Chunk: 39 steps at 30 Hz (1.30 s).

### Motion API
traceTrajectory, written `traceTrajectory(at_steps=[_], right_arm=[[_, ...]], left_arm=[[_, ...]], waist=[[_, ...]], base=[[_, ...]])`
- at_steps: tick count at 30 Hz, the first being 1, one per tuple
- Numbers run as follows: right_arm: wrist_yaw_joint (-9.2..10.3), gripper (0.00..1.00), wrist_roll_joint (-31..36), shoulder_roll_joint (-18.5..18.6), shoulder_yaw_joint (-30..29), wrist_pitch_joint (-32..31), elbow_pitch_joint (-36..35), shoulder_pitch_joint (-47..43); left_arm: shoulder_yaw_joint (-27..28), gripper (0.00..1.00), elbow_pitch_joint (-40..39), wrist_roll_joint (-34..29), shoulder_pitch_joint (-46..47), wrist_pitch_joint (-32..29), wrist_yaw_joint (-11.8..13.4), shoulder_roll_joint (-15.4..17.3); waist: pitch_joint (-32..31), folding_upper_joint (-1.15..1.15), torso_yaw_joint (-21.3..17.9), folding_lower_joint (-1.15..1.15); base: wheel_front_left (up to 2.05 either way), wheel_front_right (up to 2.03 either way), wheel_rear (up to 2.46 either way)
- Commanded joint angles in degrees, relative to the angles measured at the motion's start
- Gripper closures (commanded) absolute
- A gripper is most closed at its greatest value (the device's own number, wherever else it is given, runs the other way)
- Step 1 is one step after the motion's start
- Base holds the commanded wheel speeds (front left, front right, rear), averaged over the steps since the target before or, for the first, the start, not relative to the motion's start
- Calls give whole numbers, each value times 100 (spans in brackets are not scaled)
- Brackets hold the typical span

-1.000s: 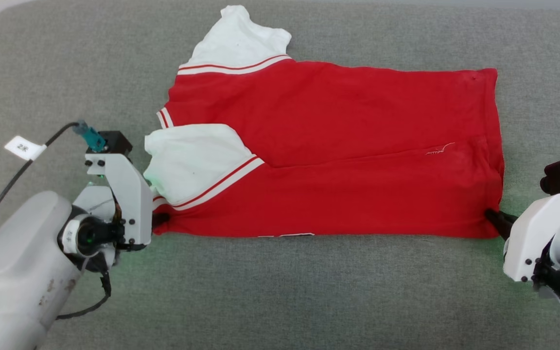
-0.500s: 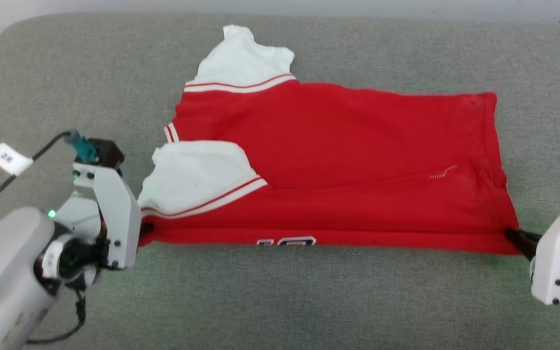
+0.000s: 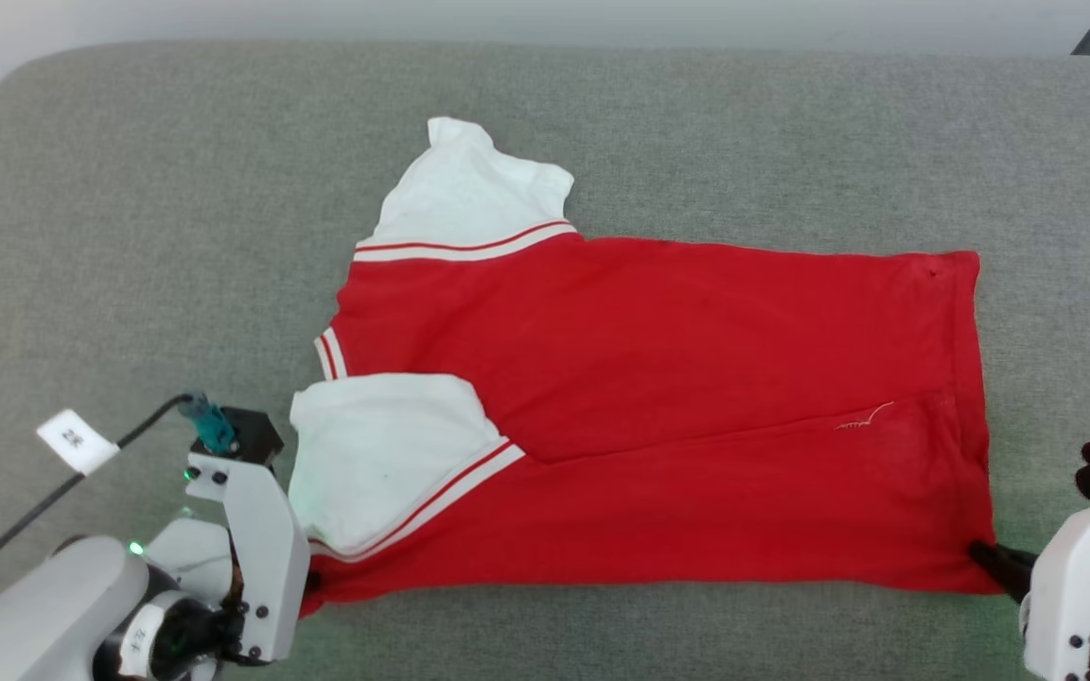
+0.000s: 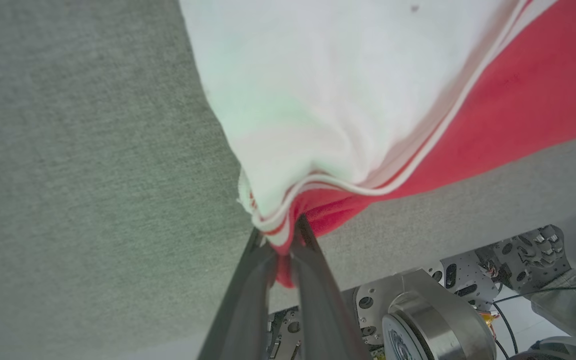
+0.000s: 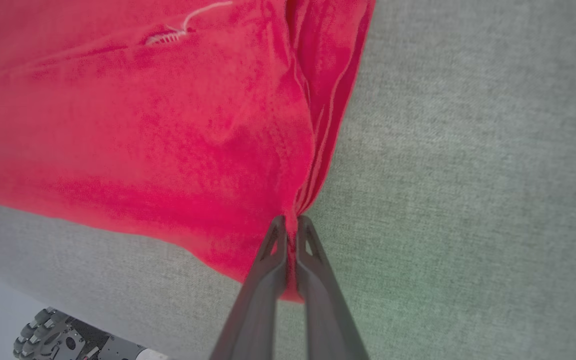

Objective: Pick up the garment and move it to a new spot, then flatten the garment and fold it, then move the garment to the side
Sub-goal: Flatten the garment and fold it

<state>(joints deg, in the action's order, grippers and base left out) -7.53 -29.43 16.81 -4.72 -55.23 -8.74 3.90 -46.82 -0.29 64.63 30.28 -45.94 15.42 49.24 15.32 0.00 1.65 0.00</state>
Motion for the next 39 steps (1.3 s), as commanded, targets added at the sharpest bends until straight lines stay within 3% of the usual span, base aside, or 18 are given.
traceTrajectory(at_steps=[1,3,4,5,6,7,8,21,25,30,35,39], right_arm=[[10,100,-11,-1,56,28,73,-29],[9,100,6,7,135,83,154,-8],[9,100,23,-2,169,117,195,21],[9,100,29,-6,206,141,235,47],[9,91,55,5,234,221,255,91],[9,59,68,23,254,278,285,132],[9,0,59,31,281,324,326,144],[9,0,80,-43,194,934,200,540],[9,0,202,-294,56,1759,18,873],[9,0,389,-486,171,3184,-9,1347],[9,0,958,-342,522,4551,70,1659],[9,0,1199,-431,646,5418,218,1807]], left_arm=[[-29,100,69,31,-95,-10,18,-31],[-41,100,181,30,-106,23,-3,-80],[-48,86,245,24,-98,42,-22,-106],[-46,59,300,6,-75,57,-30,-130],[-44,26,341,-10,-47,82,-52,-150],[-39,0,376,-23,-6,95,-74,-159],[-42,0,394,-43,36,93,-91,-155],[327,0,95,-280,1002,-205,-115,282],[506,0,306,-435,1539,-23,-280,177],[644,0,936,-706,2210,453,-775,-55],[702,0,1619,-1048,2849,938,-1193,-227],[738,0,2117,-1220,3318,1173,-1449,-347]], waist=[[-9,0,-20,0],[-22,0,-39,0],[-27,0,-50,0],[-31,0,-61,0],[-33,0,-71,0],[-34,0,-81,0],[-36,0,-92,0],[43,0,-368,0],[197,0,-530,0],[479,0,-814,0],[785,0,-1104,0],[1022,0,-1306,0]], base=[[0,0,0],[0,0,0],[0,0,0],[0,0,0],[0,0,0],[0,0,0],[0,0,0],[0,0,0],[0,0,0],[0,0,0],[0,0,0],[0,0,0]])
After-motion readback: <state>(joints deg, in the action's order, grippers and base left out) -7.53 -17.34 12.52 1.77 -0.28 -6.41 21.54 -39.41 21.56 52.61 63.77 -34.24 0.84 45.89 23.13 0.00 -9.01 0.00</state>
